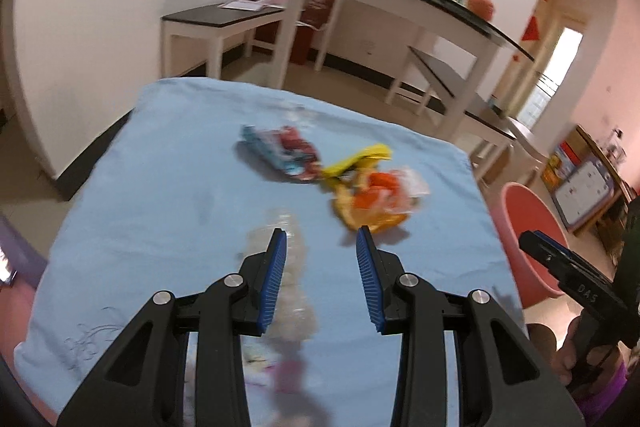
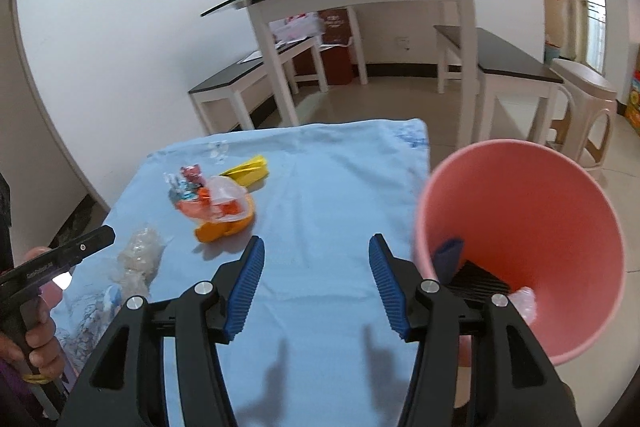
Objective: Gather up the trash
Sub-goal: 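Move the left tool to the clear plastic bag and grasp it, then grasp the white plastic bag with orange peel using the right tool while the left tool holds the clear bag, then carry both bags over the pink bucket and open both tools to drop them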
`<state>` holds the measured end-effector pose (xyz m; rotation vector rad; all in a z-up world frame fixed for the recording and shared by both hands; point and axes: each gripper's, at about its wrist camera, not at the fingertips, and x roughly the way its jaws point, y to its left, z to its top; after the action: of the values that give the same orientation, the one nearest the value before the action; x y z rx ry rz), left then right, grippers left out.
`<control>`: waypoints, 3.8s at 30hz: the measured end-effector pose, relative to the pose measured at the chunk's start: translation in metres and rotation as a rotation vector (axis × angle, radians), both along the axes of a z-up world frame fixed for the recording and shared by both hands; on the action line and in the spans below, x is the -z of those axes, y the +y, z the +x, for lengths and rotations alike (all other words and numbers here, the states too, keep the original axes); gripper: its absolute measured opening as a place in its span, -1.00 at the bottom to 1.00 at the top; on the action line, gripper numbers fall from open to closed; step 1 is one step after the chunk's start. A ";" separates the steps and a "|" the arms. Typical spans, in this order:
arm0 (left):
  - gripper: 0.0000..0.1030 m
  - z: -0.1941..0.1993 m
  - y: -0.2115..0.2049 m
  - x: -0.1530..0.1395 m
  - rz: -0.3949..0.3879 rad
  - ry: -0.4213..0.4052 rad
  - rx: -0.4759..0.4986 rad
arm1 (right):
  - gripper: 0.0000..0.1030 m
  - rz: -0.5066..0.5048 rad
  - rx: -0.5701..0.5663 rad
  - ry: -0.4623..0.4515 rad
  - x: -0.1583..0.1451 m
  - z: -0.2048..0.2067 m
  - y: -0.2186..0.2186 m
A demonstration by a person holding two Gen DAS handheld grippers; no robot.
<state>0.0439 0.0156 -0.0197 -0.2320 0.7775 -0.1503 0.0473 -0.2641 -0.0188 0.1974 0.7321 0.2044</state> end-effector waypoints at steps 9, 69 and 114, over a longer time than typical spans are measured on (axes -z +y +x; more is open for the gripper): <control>-0.29 0.006 0.023 0.019 -0.027 0.061 -0.058 | 0.13 -0.024 -0.067 0.024 0.006 0.010 0.032; -0.37 0.011 0.031 0.032 -0.115 0.053 0.005 | -0.45 0.072 -0.228 0.168 0.056 0.103 0.101; -0.37 0.003 -0.012 0.014 -0.061 0.025 0.096 | -0.35 -0.003 -0.157 0.138 0.040 0.001 0.035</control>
<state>0.0472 0.0036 -0.0339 -0.2544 0.8096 -0.2623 0.0484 -0.2287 -0.0585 0.1522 0.8860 0.3415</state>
